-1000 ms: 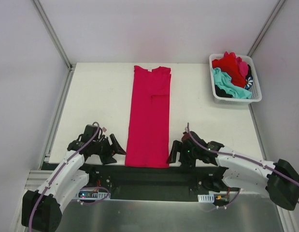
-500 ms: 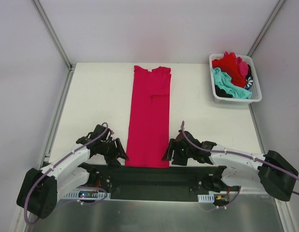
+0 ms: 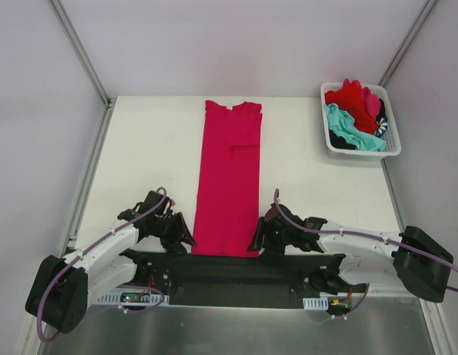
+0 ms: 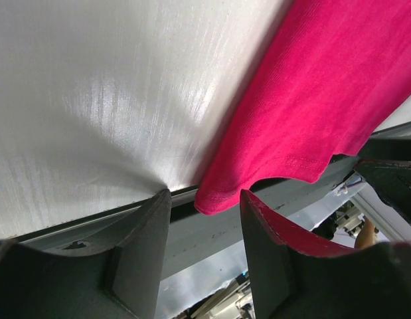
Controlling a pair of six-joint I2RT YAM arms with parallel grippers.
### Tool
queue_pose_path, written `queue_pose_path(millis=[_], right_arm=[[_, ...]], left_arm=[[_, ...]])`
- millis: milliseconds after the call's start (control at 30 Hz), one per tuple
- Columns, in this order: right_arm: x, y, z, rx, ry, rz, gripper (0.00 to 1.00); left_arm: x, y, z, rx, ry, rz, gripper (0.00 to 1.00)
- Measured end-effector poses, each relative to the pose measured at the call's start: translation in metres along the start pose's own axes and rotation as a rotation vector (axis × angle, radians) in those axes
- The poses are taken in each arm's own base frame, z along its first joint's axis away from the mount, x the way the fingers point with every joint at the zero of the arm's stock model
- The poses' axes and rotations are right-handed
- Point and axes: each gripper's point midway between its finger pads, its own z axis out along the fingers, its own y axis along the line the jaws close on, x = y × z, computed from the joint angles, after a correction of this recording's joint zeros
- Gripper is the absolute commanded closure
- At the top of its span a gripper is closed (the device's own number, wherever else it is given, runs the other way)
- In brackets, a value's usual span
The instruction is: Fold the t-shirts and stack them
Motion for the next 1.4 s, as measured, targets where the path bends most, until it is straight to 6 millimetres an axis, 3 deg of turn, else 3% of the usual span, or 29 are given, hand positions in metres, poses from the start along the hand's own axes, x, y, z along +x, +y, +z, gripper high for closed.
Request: queue_pose_path(millis=[200,500,1133,1267,1367,1400], right_arm=[[0.006,-0.023,-0.008,0.066,-0.005,0.025,0.48],[0.009,-0.033,0.002,0.118,0.016,0.027,0.53],[0.005,-0.020,0.002,0.065,-0.011,0.030,0.58],[0.003,-0.018,0.001,0.059,-0.017,0.034,0.60],[0.003,-0.018,0.002,0.058,-0.019,0.035,0.66],[0.003,-0.017,0.002,0.054,-0.020,0.036,0.71]], left_arm=[[-0.001,0.000,0.001,-0.003,-0.004,0.000,0.56],[-0.003,-0.002,0.003,0.007,0.003,0.001,0.58],[0.001,-0.001,0.008,0.010,0.032,-0.009,0.68],[0.002,0.000,0.009,0.009,0.035,-0.005,0.74],[0.003,0.000,0.009,0.008,0.036,-0.002,0.79],[0.003,0.000,0.009,0.007,0.036,-0.002,0.85]])
